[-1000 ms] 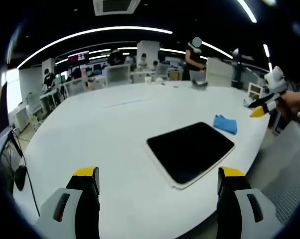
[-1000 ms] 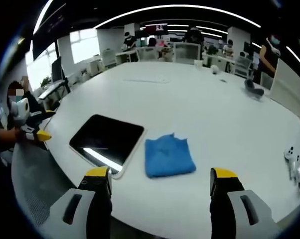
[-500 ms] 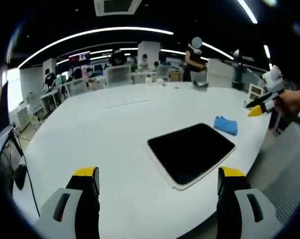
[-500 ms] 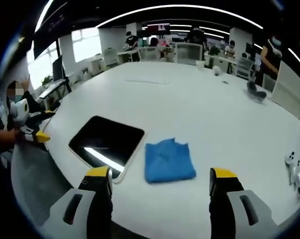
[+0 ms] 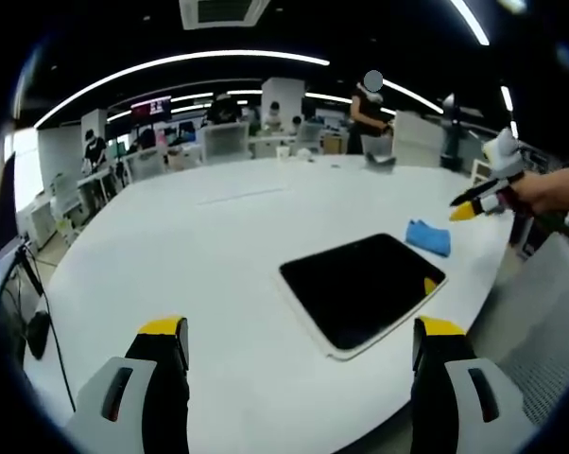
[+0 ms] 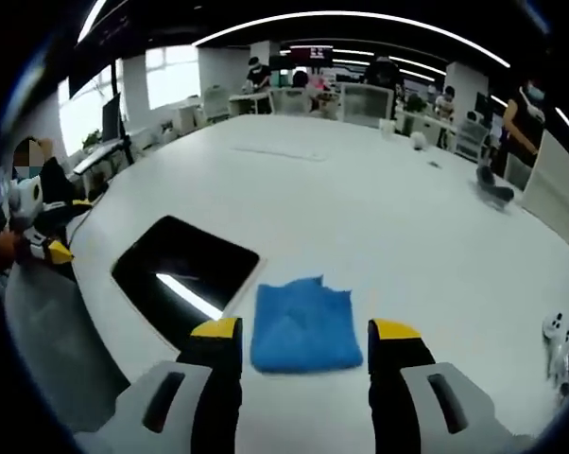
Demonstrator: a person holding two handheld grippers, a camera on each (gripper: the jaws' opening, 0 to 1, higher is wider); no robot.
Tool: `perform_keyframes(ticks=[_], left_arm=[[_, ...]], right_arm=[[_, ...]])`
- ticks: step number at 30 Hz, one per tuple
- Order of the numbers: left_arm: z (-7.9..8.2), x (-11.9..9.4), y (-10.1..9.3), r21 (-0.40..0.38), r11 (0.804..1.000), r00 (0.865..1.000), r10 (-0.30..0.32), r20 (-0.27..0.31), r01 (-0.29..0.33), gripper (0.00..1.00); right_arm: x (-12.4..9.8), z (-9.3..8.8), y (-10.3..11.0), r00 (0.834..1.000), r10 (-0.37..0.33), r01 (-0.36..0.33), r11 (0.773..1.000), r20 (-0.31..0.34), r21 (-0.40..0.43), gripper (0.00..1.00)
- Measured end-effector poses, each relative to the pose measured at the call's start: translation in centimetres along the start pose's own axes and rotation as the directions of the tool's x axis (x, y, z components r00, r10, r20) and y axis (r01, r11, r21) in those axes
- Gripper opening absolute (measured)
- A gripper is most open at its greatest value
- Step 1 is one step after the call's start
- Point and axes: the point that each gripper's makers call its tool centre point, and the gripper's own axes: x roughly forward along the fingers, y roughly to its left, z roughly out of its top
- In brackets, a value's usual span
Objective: Wipe the mirror surface with the cleaning cloth until all visible marks leave the cleaned area.
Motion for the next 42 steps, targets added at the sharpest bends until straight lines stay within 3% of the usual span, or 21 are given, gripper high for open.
perform_keyframes(ticks=[7, 24, 28, 34, 42], left_arm=[[-0.1, 0.0, 0.1, 0.002, 1.000, 1.000, 0.003, -0.004, -0.003, 0.99], [-0.3, 0.1, 0.2, -0.009, 1.000, 1.000, 0.006, -0.014, -0.006, 0.99], [-0.3, 0.1, 0.1, -0.007, 1.000, 1.000, 0.003, -0.011, -0.003, 0.99], [-0.3, 0.1, -0.1, 0.007, 1.000, 1.000, -0.006, -0.018, 0.007, 0.96], [-0.5, 0.2, -0.4, 0.001, 1.000, 0.999, -0.019, -0.030, 0.019, 0.99]], right_arm=[[2.0, -0.8, -0.2, 1.000, 0.001, -0.001, 1.000, -0.021, -0.001, 0.37], [5.4, -2.2, -0.4, 0.998, -0.009, 0.009, 1.000, -0.055, 0.015, 0.22], [6.2, -3.0, -0.2, 0.996, -0.013, 0.013, 1.000, -0.091, -0.002, 0.18], [6.2, -3.0, 0.2, 0.993, -0.035, 0.032, 0.999, -0.114, -0.029, 0.05], [6.2, -3.0, 0.0, 0.992, -0.047, 0.053, 0.997, -0.120, 0.047, 0.02]])
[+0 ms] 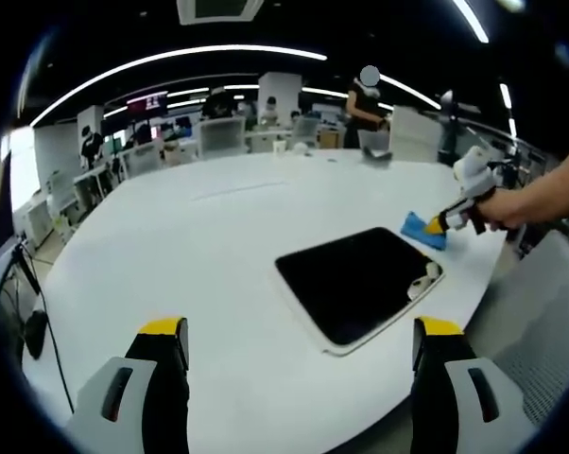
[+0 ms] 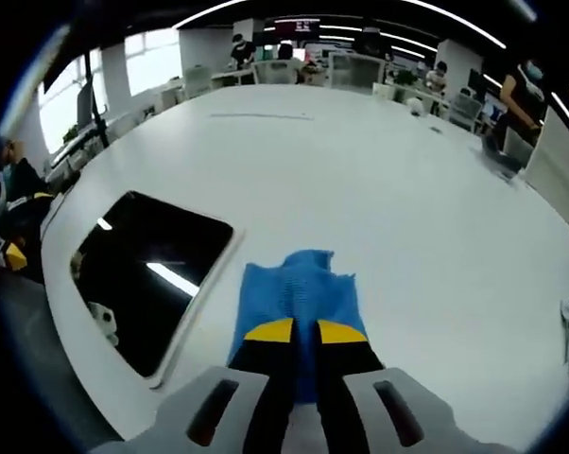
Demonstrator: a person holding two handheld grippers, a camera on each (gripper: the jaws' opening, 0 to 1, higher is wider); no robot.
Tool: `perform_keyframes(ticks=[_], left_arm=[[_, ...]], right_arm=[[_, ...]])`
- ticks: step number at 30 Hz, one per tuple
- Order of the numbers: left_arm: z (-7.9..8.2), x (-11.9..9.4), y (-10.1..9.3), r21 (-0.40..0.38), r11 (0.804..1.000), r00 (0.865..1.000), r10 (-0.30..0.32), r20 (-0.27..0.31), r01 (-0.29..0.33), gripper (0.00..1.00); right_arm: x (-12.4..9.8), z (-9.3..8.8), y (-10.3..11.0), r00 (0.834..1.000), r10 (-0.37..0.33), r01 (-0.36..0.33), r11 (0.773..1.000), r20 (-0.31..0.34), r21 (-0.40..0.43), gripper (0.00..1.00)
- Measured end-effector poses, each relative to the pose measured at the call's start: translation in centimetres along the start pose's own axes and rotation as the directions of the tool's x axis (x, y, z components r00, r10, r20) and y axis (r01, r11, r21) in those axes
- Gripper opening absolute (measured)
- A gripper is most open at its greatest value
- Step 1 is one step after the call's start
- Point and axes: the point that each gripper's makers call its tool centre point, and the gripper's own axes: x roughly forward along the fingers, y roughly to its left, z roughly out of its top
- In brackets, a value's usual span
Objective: Wipe the mirror surface with the cleaning cloth until all visible marks leave the cleaned area.
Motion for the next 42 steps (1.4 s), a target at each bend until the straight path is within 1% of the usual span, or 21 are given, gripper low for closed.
perform_keyframes(ticks=[2, 5, 11, 13, 16, 18, 23, 25, 33, 36, 38, 42], left_arm=[[0.0, 0.0, -0.1, 0.000, 1.000, 1.000, -0.004, 0.000, 0.004, 0.99], [-0.2, 0.1, -0.4, 0.009, 1.000, 1.000, -0.017, -0.015, 0.017, 0.99], [-0.3, 0.1, -0.4, 0.002, 1.000, 1.000, -0.018, -0.013, 0.018, 0.99], [-0.3, 0.1, -0.4, 0.006, 1.000, 1.000, -0.020, -0.013, 0.020, 0.99], [-0.3, 0.1, -0.3, -0.010, 1.000, 1.000, -0.018, -0.013, 0.018, 0.99], [-0.3, 0.0, -0.3, -0.007, 1.000, 1.000, -0.018, -0.012, 0.018, 0.99], [-0.2, 0.0, -0.3, 0.011, 1.000, 1.000, -0.017, -0.004, 0.017, 0.99], [-0.5, 0.0, -0.2, 0.018, 1.000, 1.000, -0.012, -0.022, 0.013, 0.99], [-0.4, 0.1, -0.2, 0.015, 1.000, 1.000, -0.018, -0.014, 0.018, 0.99], [-0.4, 0.1, -0.3, 0.013, 1.000, 1.000, -0.024, -0.014, 0.024, 0.99], [-0.4, 0.1, -0.4, 0.015, 0.999, 1.000, -0.028, -0.013, 0.028, 0.99], [-0.3, 0.1, -0.4, 0.010, 0.999, 0.999, -0.031, -0.011, 0.031, 0.99]], right_arm=[[0.1, 0.1, -0.1, 1.000, -0.002, 0.002, 1.000, -0.009, 0.020, 0.02], [0.1, 0.0, -0.2, 1.000, -0.007, 0.009, 0.998, -0.021, 0.069, 0.02], [-0.4, 0.5, -0.7, 0.999, -0.021, 0.024, 0.994, -0.027, 0.104, 0.01], [-0.8, 0.6, -0.8, 0.999, -0.015, 0.019, 0.990, -0.032, 0.136, 0.01], [-1.4, 1.0, -1.1, 0.999, -0.022, 0.027, 0.987, -0.029, 0.156, 0.01], [-1.6, 0.9, -1.2, 0.999, -0.018, 0.024, 0.985, -0.037, 0.169, 0.01], [-1.7, 1.3, -1.7, 0.999, -0.022, 0.028, 0.977, -0.030, 0.211, 0.01], [-2.0, 1.3, -1.8, 0.999, -0.026, 0.034, 0.971, -0.038, 0.236, 0.01], [-2.5, 1.0, -2.1, 0.998, -0.043, 0.054, 0.966, -0.048, 0.254, 0.01], [-2.7, 1.0, -1.9, 0.998, -0.035, 0.047, 0.963, -0.047, 0.267, 0.01], [-2.8, 1.0, -1.6, 0.998, -0.031, 0.043, 0.963, -0.048, 0.266, 0.01], [-2.8, 1.2, -1.2, 0.998, -0.042, 0.051, 0.970, -0.044, 0.237, 0.01]])
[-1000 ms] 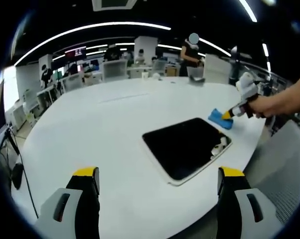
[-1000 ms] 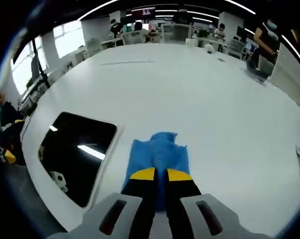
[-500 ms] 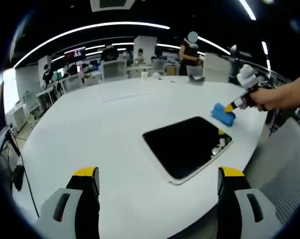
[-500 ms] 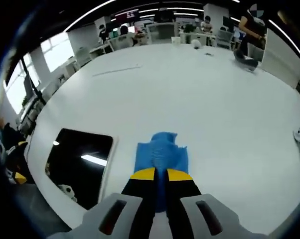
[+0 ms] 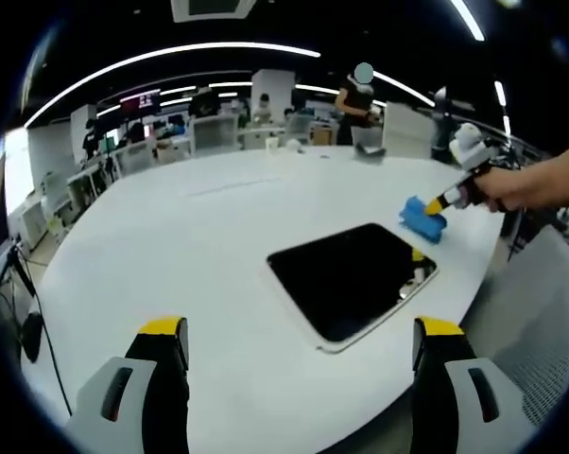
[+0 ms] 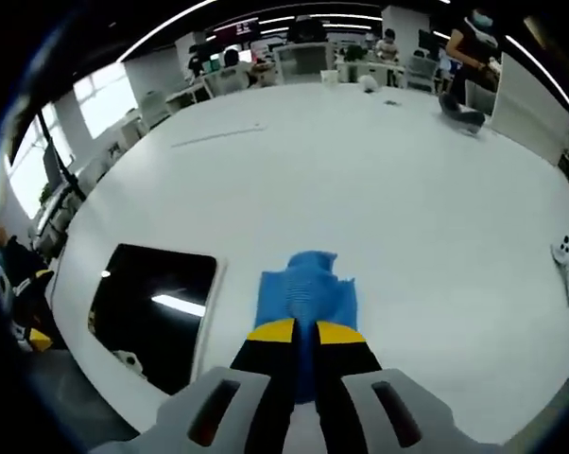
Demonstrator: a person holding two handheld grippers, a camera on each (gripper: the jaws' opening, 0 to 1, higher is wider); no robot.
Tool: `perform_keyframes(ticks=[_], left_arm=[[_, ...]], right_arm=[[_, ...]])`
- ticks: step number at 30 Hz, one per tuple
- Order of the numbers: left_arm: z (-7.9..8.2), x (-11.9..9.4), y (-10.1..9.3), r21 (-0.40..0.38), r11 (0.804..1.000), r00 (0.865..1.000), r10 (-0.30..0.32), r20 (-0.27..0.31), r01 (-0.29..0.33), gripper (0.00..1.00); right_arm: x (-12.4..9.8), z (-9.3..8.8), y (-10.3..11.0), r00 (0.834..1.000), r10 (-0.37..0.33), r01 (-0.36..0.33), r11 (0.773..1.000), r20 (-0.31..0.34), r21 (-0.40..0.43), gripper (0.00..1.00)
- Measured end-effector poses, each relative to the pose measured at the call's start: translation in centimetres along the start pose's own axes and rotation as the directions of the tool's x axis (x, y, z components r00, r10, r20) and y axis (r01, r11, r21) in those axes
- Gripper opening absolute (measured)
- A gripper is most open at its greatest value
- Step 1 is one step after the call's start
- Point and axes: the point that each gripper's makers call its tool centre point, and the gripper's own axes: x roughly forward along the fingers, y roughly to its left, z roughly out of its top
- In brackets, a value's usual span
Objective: Wipe the mirror surface with the cleaning cloth until all visible marks leave the cleaned area.
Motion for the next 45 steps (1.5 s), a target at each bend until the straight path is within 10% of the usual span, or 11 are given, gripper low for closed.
perform_keyframes(ticks=[45], left_arm=[[0.1, 0.0, -0.3, -0.026, 0.999, 1.000, -0.020, 0.014, 0.021, 0.99]], right_arm=[[1.5, 1.6, 4.7, 0.997, 0.064, -0.062, 0.997, -0.037, 0.036, 0.01]])
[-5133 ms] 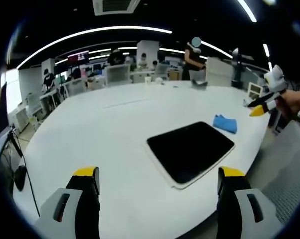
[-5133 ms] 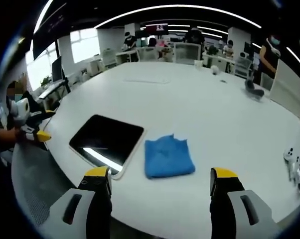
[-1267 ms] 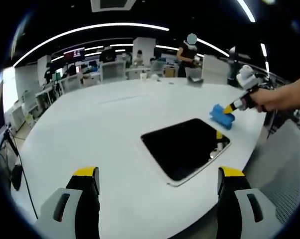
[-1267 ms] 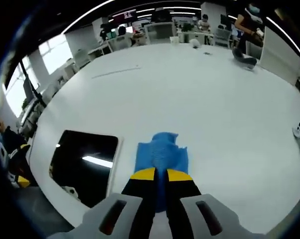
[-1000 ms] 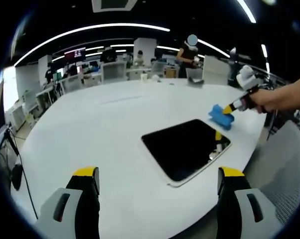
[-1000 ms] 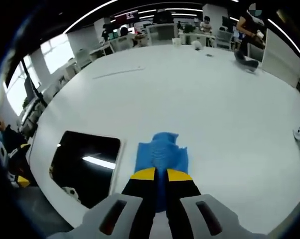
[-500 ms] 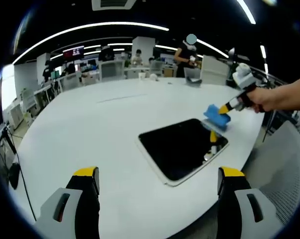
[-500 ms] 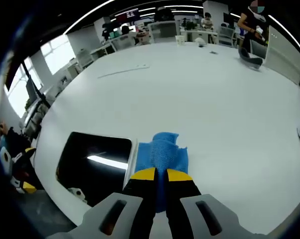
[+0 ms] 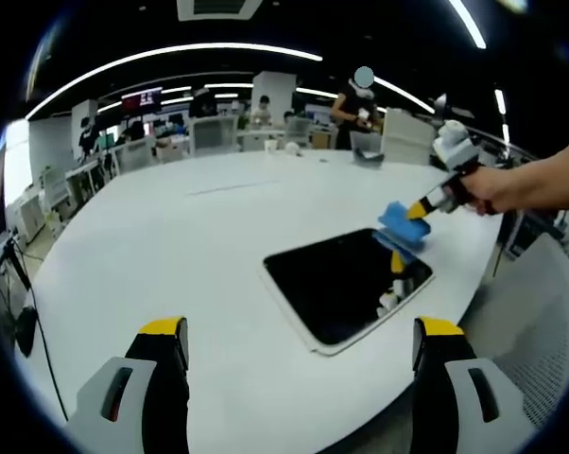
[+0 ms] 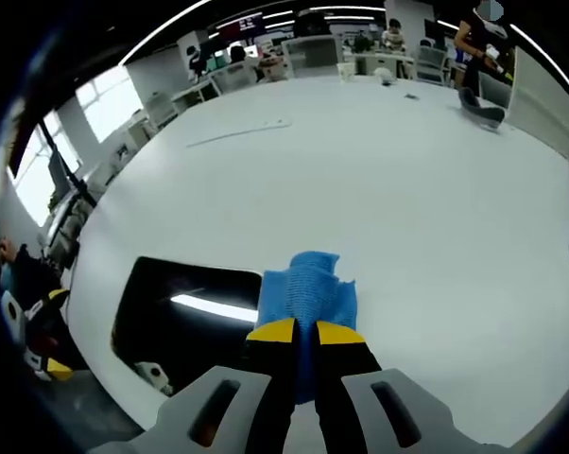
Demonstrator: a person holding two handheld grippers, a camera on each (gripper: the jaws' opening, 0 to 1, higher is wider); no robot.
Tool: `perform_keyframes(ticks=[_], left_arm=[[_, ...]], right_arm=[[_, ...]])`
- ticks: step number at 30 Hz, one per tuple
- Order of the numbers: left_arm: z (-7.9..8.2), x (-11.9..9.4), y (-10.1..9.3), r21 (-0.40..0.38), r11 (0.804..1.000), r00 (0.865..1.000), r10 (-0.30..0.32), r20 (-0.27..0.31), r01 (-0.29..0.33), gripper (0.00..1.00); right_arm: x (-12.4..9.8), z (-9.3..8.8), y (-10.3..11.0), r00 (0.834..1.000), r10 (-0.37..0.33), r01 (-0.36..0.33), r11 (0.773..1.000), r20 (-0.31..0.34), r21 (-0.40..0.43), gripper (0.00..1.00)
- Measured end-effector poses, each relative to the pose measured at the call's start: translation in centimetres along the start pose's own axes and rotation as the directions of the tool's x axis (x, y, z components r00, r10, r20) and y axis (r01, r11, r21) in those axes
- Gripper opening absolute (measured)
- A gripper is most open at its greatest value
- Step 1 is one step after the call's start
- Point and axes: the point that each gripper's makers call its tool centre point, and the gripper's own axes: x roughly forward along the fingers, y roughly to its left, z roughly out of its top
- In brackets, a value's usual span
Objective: Wipe the mirror surface with the cleaning cloth until all visible marks leave the cleaned area.
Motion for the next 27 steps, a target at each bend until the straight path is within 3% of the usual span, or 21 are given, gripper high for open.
perform_keyframes(ticks=[27], left_arm=[[0.1, 0.0, -0.1, -0.006, 1.000, 1.000, -0.011, 0.006, 0.011, 0.99]], right_arm=[[2.9, 0.1, 3.7, 0.999, 0.019, -0.020, 1.000, -0.045, -0.024, 0.01]])
